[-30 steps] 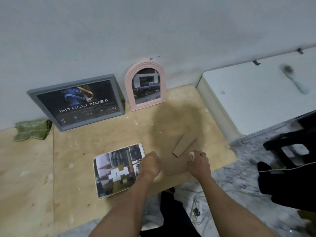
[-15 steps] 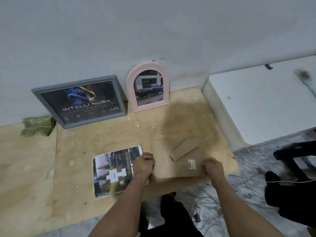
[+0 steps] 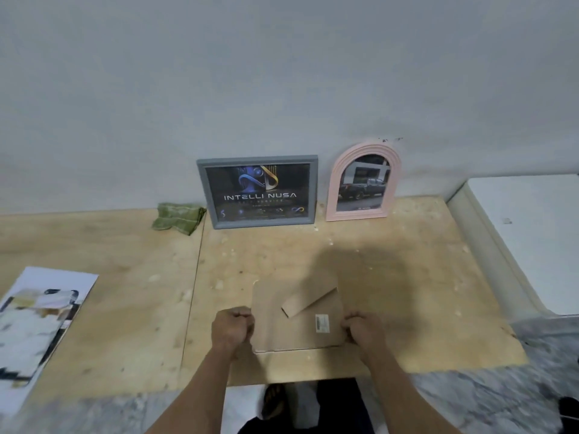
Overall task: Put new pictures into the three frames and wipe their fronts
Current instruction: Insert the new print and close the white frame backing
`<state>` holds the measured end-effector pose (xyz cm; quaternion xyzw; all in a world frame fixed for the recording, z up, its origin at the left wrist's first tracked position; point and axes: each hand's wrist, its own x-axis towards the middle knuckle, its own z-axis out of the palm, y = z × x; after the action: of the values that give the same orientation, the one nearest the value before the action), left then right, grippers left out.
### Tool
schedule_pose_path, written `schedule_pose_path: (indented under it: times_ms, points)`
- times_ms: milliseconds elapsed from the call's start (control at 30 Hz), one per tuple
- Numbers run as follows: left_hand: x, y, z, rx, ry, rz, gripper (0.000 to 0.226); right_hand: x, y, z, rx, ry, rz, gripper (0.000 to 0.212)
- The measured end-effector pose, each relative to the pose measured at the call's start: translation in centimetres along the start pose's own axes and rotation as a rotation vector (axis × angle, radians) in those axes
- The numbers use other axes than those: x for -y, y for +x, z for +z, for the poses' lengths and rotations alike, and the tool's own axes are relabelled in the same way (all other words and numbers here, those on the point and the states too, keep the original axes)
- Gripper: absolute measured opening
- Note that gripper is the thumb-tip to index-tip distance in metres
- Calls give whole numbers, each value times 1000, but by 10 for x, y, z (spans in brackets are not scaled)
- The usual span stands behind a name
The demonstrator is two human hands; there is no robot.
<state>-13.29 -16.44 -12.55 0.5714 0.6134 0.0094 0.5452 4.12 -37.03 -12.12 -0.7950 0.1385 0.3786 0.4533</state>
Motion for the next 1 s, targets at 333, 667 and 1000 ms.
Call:
schedule_pose_path:
  times_ms: [333,667,1000]
  points:
    - [3,-10,13,-67,82,59,25,-9,3,7,-96,-134,-21,21]
    - [-1,-5,20,8,141,6,23,-2,13,12,-141,-276,15,14]
    - [-3,7,8,198,-198,-98,16,2,17,11,15,29,82,21]
